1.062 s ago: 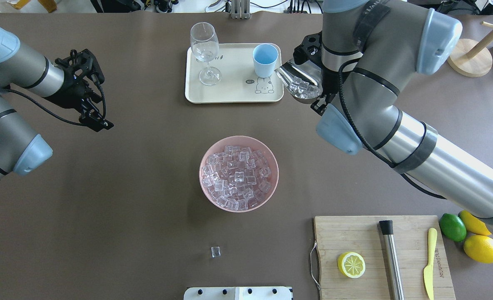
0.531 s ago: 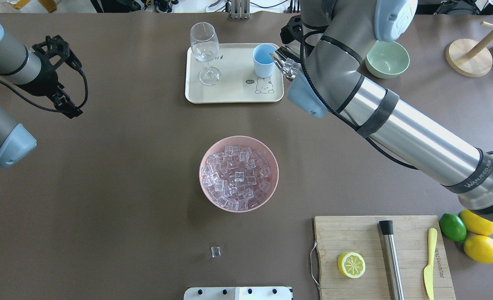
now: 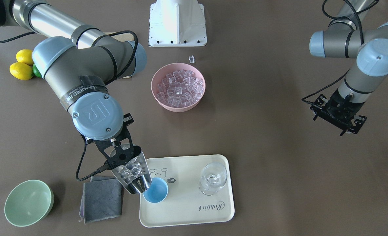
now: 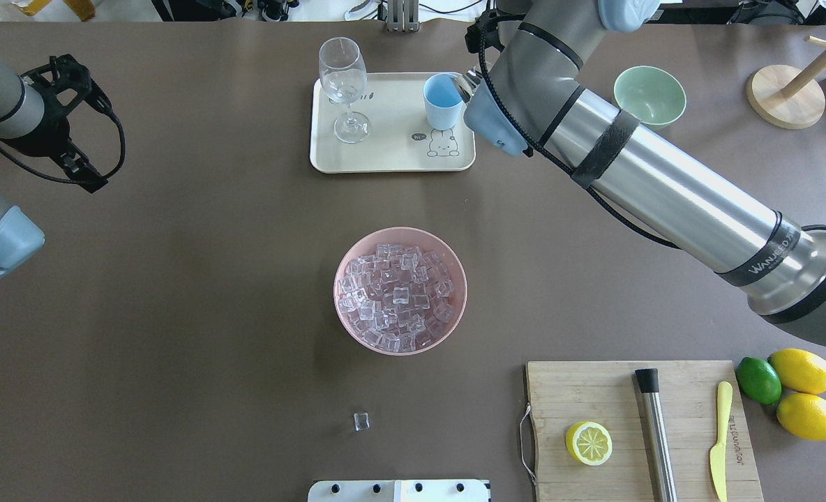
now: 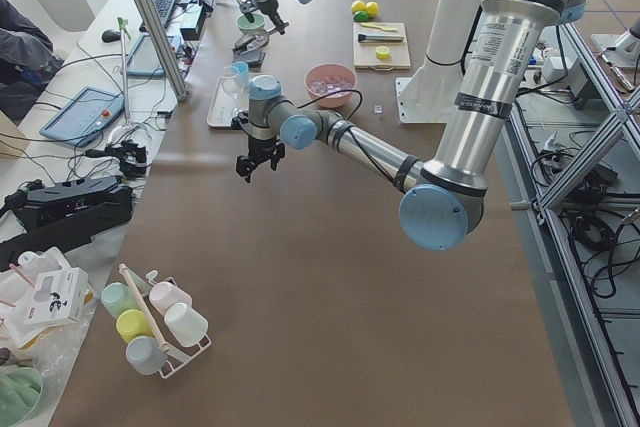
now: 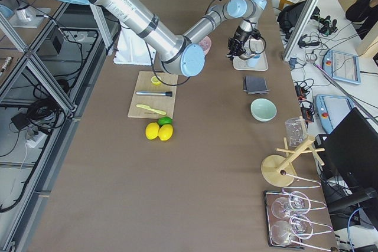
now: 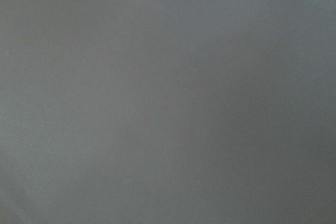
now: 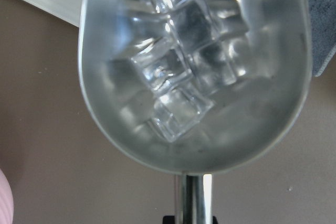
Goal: Put ice in cup with scoop
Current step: 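Position the scoop tip over the light-blue cup with the right gripper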
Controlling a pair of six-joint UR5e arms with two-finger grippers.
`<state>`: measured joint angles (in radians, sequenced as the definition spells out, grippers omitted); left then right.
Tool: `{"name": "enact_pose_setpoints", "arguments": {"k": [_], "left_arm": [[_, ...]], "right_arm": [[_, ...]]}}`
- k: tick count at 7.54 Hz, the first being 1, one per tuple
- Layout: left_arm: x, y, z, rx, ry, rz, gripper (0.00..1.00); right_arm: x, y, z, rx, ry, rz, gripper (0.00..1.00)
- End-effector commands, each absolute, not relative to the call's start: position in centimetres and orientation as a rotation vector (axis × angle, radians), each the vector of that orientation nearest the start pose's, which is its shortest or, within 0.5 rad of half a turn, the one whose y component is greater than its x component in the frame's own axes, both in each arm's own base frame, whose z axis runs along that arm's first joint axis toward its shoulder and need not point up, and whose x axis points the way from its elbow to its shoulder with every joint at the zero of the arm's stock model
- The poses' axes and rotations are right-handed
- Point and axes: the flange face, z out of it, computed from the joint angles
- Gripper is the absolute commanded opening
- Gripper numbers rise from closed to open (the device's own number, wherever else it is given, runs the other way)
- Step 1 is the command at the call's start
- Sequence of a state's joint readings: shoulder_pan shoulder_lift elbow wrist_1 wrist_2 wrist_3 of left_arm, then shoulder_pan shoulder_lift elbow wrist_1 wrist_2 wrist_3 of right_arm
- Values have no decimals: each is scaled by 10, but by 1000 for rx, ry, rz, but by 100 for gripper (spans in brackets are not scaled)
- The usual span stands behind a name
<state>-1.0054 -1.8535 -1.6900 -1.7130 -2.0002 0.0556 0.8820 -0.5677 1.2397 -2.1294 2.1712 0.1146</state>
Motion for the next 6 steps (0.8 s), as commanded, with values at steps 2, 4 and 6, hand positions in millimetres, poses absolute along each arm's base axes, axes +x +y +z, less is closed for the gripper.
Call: {"name": "enact_pose_setpoints", "arguments": {"k": [2, 4, 6], "left_arm": [[248, -567, 448, 424, 492, 705, 98], [247, -566, 449, 421, 497, 706, 98], [244, -562, 454, 417, 500, 705, 98]], "right_arm": [[-431, -640, 196, -238, -583, -598, 0], [-430, -639, 194, -275, -567, -612, 0], [-436, -648, 190, -300, -549, -640, 0]]}}
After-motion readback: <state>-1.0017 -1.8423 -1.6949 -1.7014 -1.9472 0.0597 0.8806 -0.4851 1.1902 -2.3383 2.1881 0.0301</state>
